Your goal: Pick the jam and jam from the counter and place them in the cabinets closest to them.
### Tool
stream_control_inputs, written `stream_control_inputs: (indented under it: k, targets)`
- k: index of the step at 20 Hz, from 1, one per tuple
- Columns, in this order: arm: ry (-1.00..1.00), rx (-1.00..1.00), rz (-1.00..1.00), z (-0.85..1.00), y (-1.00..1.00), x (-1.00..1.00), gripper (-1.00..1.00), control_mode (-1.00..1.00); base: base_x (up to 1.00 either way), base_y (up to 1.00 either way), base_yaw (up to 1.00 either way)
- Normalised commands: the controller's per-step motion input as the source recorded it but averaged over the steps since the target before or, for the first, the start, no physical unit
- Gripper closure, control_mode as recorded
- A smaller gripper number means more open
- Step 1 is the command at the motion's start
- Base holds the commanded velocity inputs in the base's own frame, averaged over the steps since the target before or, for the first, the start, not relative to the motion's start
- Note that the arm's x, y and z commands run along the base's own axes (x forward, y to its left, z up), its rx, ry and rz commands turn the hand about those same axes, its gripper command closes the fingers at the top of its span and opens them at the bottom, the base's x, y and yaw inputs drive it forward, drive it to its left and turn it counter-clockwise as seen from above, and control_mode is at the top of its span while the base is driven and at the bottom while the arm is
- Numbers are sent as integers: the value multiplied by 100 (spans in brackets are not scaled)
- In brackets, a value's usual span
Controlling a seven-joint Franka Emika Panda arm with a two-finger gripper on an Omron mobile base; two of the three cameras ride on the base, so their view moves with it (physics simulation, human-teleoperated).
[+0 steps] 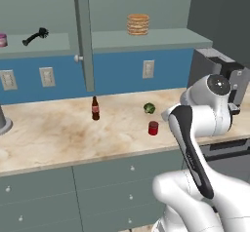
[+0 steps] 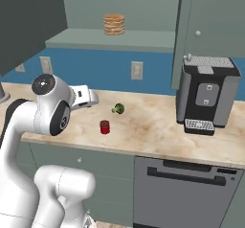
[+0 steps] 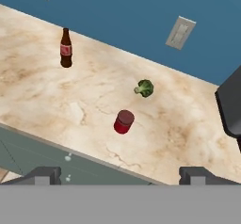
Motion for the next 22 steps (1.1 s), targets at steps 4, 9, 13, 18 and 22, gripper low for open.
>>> stream_control_inputs:
  k: [4, 9, 13, 18, 22]
  targets:
    - [0, 0, 0, 0, 0, 0, -100, 100, 12, 0, 0]
    - [0, 0, 0, 0, 0, 0, -100, 100, 43, 0, -1]
    - [0, 0, 0, 0, 0, 0, -100, 100, 47, 0, -2]
    - [0, 0, 0, 0, 0, 0, -100, 100, 42, 0, -2]
    - [0, 0, 0, 0, 0, 0, -100, -100, 5, 0, 0]
